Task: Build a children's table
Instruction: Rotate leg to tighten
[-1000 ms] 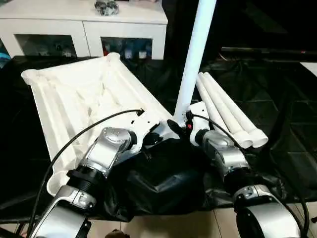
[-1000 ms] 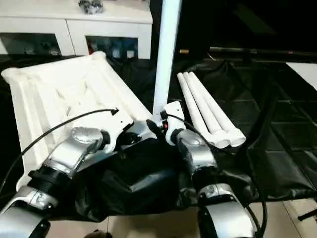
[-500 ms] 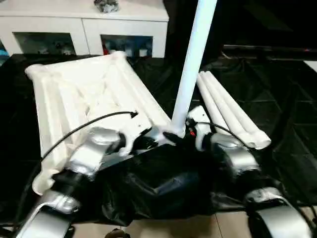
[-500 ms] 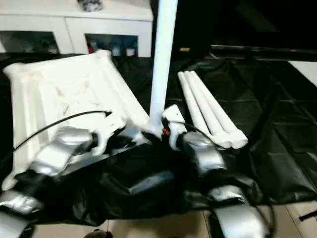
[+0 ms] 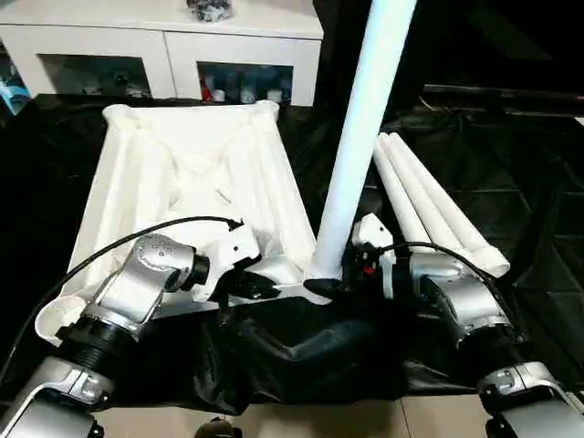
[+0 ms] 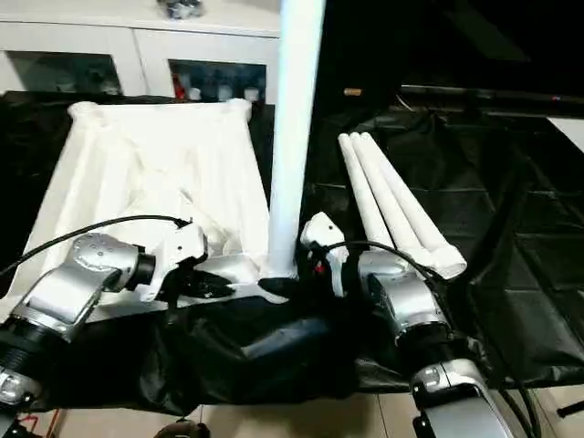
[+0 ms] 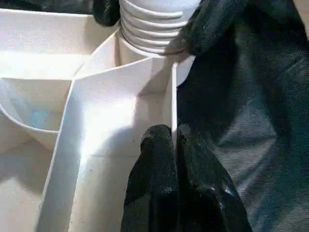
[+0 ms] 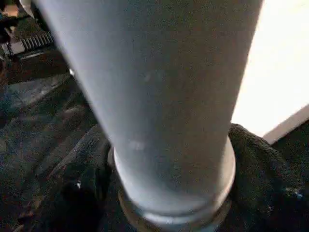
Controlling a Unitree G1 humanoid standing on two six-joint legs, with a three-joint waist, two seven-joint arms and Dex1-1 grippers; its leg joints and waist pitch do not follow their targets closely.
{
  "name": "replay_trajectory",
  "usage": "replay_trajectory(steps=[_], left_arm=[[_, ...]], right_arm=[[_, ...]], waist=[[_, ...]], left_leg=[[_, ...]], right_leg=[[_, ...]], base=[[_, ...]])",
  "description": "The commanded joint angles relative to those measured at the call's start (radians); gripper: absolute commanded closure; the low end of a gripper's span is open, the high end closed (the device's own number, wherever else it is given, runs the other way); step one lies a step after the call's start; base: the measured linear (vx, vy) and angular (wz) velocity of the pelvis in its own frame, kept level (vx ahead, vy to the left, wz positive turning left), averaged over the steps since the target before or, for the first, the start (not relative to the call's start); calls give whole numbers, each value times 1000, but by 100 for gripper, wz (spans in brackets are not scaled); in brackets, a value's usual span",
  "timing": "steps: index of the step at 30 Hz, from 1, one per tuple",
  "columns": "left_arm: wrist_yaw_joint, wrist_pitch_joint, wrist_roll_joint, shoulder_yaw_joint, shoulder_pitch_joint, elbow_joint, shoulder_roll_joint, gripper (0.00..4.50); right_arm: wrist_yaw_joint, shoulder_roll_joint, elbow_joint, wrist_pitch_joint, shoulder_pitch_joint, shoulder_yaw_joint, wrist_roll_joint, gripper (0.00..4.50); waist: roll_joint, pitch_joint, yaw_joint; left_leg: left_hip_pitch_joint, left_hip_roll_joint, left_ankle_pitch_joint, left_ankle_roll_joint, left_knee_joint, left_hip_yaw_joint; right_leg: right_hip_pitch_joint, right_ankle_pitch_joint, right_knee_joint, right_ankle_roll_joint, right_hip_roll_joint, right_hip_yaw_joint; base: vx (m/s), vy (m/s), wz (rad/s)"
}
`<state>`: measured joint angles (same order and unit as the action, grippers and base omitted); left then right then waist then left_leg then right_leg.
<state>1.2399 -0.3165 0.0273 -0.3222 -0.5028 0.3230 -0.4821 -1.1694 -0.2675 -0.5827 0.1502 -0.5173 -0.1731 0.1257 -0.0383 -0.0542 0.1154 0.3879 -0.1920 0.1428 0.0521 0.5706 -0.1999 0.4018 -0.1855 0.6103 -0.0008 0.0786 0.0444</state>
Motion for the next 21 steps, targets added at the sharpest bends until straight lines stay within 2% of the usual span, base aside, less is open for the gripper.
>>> replay_trajectory(steps=[1,3,6,8,10,14,15,18,19,20,21], left_arm=[[30,23,33,-12,-6,-40,13,450],[-1,14,33,-2,-7,-34,23,450],[-100,-10,15,26,-22,-4,66,450],[-142,-15,7,36,-32,13,85,450],[-288,-38,-21,68,-66,68,149,450],[-446,-77,-53,91,-95,107,214,450],[-476,-91,-57,95,-98,108,230,450],[-522,-116,-59,100,-99,93,267,450],[-519,-118,-58,96,-95,83,276,450],[-510,-114,-55,91,-91,76,280,450],[-493,-107,-50,84,-85,68,279,450]], right_arm=[[-21,-1,21,15,8,-18,13,145],[6,12,18,16,14,-14,9,159],[136,54,-29,19,4,21,-9,164],[199,70,-58,16,-6,35,-19,165],[413,128,-166,12,-49,77,-46,165],[592,207,-246,28,-86,114,-43,166],[626,228,-260,26,-94,117,-44,166],[706,280,-302,-15,-117,114,-61,166],[715,291,-312,-41,-122,103,-74,166],[706,296,-323,-61,-127,100,-78,166],[688,298,-328,-66,-130,104,-70,166]], waist=[[8,63,-5],[6,64,-5],[8,63,-8],[5,62,-10],[5,61,-20],[4,59,-36],[5,61,-37],[4,61,-41],[5,62,-42],[1,62,-42],[3,63,-41]], left_leg=[[-35,-45,342,20,-70,21],[-34,-44,332,17,-69,21],[-35,-44,328,24,-70,21],[-32,-42,337,29,-71,24],[-35,-41,358,43,-71,25],[-31,-39,372,54,-73,30],[-34,-39,380,53,-71,31],[-34,-37,383,43,-69,29],[-35,-38,377,40,-69,28],[-32,-38,370,37,-70,27],[-32,-38,368,35,-69,28]], right_leg=[[-29,-257,-75,-199,62,-38],[-30,-252,-75,-198,63,-38],[-27,-254,-74,-201,64,-39],[-31,-285,-78,-194,67,-38],[-24,-332,-81,-181,66,-38],[-28,-390,-89,-160,70,-37],[-25,-399,-91,-154,69,-36],[-22,-393,-94,-152,67,-37],[-21,-375,-92,-153,65,-37],[-23,-355,-90,-156,65,-37],[-24,-347,-89,-158,65,-36]], base=[[0,0,0],[0,0,0],[0,0,0],[0,0,0],[0,0,0],[0,0,0],[0,0,0],[0,0,0],[0,0,0],[0,0,0],[0,0,0]])
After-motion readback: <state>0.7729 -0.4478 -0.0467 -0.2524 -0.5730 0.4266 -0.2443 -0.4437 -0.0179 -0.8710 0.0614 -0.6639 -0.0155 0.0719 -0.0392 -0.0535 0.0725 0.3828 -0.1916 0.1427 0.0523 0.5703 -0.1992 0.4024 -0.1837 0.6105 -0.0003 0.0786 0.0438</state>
